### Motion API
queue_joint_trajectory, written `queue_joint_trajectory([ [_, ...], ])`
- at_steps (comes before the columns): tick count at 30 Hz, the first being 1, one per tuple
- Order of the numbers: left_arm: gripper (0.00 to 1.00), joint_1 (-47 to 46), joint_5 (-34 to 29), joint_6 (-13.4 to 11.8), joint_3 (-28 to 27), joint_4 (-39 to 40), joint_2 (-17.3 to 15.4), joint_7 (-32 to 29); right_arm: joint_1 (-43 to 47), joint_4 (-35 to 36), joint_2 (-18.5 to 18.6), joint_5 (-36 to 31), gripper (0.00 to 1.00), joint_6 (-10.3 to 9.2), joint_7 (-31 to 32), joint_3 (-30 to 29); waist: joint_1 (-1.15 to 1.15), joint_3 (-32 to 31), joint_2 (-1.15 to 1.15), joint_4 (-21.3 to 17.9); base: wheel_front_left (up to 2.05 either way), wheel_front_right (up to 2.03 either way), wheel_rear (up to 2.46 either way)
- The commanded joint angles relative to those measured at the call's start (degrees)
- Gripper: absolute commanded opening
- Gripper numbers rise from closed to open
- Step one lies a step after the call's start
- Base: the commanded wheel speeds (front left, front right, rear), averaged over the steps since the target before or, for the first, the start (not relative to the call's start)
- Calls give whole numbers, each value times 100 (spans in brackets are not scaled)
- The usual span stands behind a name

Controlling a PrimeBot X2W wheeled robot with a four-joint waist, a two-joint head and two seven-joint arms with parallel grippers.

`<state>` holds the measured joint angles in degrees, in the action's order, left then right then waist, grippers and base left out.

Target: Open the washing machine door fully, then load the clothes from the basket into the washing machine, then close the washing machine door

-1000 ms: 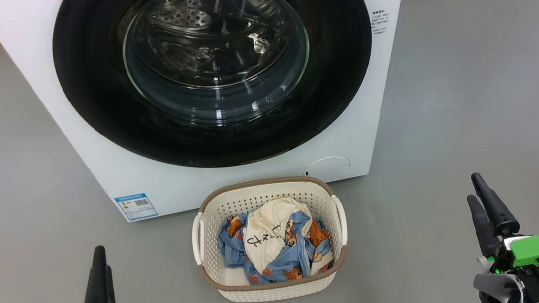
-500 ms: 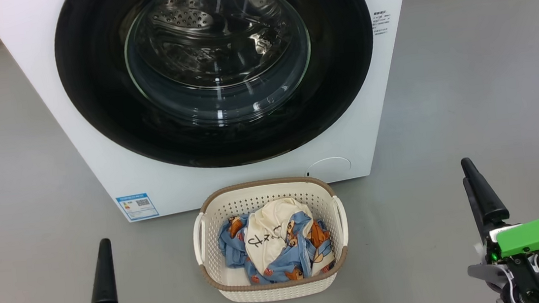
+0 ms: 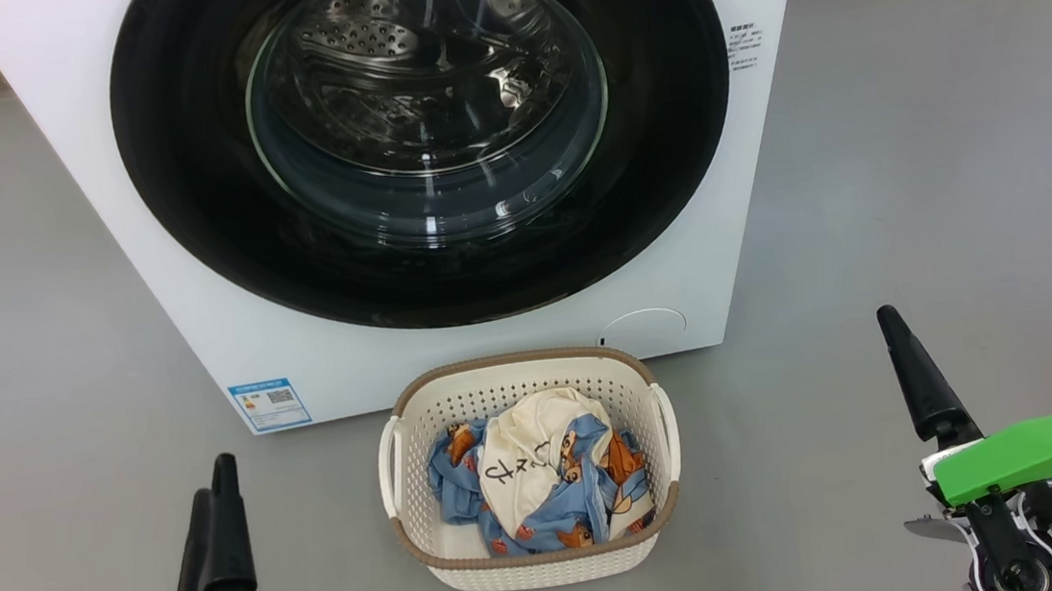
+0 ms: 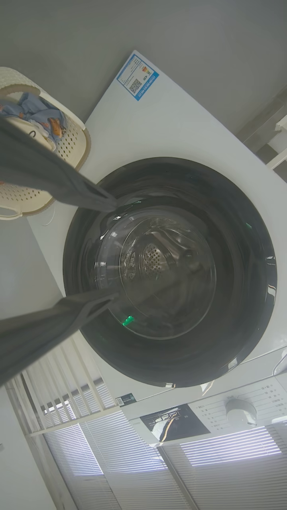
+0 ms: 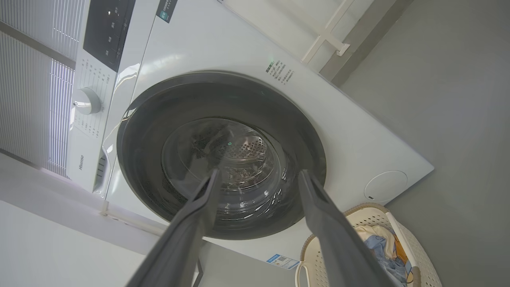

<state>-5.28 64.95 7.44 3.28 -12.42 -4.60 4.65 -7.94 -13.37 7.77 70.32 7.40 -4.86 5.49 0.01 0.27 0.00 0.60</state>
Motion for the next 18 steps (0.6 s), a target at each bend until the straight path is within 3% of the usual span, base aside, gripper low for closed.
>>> queue_joint_trajectory([
  [1,100,-299,-201,3,-62,138,-118,89,-280,111,108,-203,100,5,-82,88,-1,-2,0,1,0,0,0],
  [18,100,-391,-1966,3,-5,39,-137,381,-493,-272,226,-2338,100,6,-370,340,-1,10,0,41,0,0,0],
])
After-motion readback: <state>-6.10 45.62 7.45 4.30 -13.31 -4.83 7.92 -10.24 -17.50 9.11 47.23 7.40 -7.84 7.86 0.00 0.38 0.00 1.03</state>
